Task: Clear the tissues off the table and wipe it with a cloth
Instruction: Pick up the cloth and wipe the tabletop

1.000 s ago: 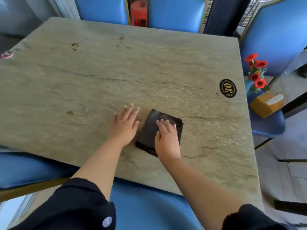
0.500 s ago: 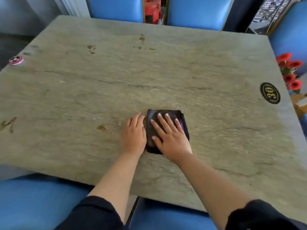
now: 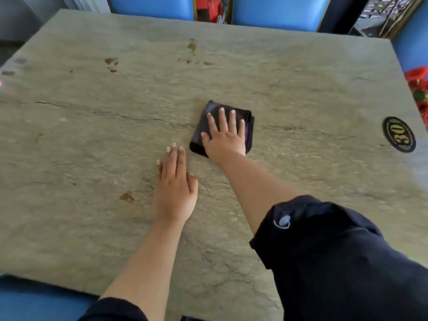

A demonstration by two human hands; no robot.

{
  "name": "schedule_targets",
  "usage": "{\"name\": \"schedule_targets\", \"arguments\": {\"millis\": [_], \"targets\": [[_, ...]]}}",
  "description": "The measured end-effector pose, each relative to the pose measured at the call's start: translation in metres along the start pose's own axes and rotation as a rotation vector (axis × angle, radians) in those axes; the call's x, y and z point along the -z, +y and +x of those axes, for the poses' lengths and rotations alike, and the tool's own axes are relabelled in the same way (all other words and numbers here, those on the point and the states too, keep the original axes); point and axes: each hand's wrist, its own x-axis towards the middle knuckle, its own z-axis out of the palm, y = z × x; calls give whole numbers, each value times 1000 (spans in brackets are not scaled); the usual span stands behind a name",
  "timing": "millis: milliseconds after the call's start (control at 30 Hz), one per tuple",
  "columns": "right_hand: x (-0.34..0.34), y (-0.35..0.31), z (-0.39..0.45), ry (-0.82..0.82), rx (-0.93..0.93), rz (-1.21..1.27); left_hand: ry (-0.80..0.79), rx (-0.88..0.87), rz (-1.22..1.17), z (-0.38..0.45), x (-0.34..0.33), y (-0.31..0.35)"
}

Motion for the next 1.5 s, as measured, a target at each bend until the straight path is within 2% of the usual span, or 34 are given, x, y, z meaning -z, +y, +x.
{"name": "schedule_targets", "arguments": {"millis": [133,200,267,367,433,500,567,667,733,800,933,967,1000,1033,1133,1200,1233,1300,1367,1500], "targets": [[-12,10,-51,26,365,-89,15,70,-116,4,3,-5],[-13,35,-70,68,404,-93,18,46,-145,13,7,-12],[-13,48,-80,103,216,-56,9,-24,-127,23,11,-21],[-20,19,-80,107,-248,45,-9,-99,-117,33,8,-34],[-25,-15,-75,122,-377,83,-41,-116,-179,35,8,-39],[-30,-42,-80,106,-295,84,-93,-147,-237,38,10,-45],[-35,-56,-100,95,-132,63,-165,-191,-254,42,13,-53],[-45,-48,-144,114,108,-13,-247,-241,-215,46,16,-60],[-50,-27,-170,129,182,-58,-283,-254,-176,47,17,-60],[-51,-5,-183,146,87,-83,-318,-245,-165,48,18,-59],[-47,-20,-162,209,-546,75,-366,-238,-183,49,19,-59],[-45,-32,-150,207,-643,102,-373,-242,-186,50,19,-60],[-44,-45,-142,194,-663,113,-390,-242,-196,52,20,-61],[-43,-56,-136,174,-606,111,-422,-234,-224,55,22,-61],[-41,-71,-138,105,-222,143,-480,-122,-432,63,35,-59],[-34,-64,-147,210,-132,330,-397,-70,-514,57,44,-51],[-33,-59,-152,347,-186,413,-318,-127,-495,46,46,-45],[-34,-49,-162,560,-438,467,-227,-380,-424,16,43,-30],[-41,-43,-171,548,-621,480,-240,-580,-276,-14,30,-18],[-54,-38,-174,440,-622,390,-268,-595,-5,-16,16,-14]]}}
